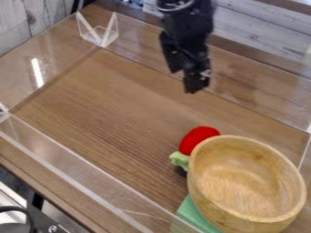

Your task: Move the red object to the right side of the table

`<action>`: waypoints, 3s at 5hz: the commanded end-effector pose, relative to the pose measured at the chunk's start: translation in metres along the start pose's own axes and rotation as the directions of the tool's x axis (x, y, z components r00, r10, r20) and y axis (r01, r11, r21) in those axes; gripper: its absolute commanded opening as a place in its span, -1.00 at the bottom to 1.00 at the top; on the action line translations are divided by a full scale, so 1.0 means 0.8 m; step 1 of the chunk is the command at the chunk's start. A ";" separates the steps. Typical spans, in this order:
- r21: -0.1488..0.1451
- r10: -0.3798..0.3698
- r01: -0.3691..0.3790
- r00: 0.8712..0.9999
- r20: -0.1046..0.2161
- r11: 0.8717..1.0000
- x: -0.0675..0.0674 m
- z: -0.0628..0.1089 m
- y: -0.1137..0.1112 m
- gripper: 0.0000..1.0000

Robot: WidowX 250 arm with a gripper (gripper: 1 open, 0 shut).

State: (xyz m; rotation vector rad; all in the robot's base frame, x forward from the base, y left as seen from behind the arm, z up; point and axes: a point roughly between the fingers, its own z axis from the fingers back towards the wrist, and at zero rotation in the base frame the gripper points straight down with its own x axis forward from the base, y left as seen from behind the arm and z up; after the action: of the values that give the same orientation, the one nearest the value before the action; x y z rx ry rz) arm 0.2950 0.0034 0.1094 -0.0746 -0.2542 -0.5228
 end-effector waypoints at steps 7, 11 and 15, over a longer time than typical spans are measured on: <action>0.216 0.274 -0.265 0.962 -0.012 0.940 -0.059 0.037 0.182 1.00; 0.145 0.353 -0.344 0.935 -0.035 0.927 -0.082 0.025 0.257 1.00; 0.077 0.369 -0.365 0.928 -0.047 0.928 -0.069 0.032 0.251 1.00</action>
State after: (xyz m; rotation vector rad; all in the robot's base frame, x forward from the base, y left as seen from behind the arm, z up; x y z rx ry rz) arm 0.3376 0.2038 0.0966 -0.0803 -0.1397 -0.1256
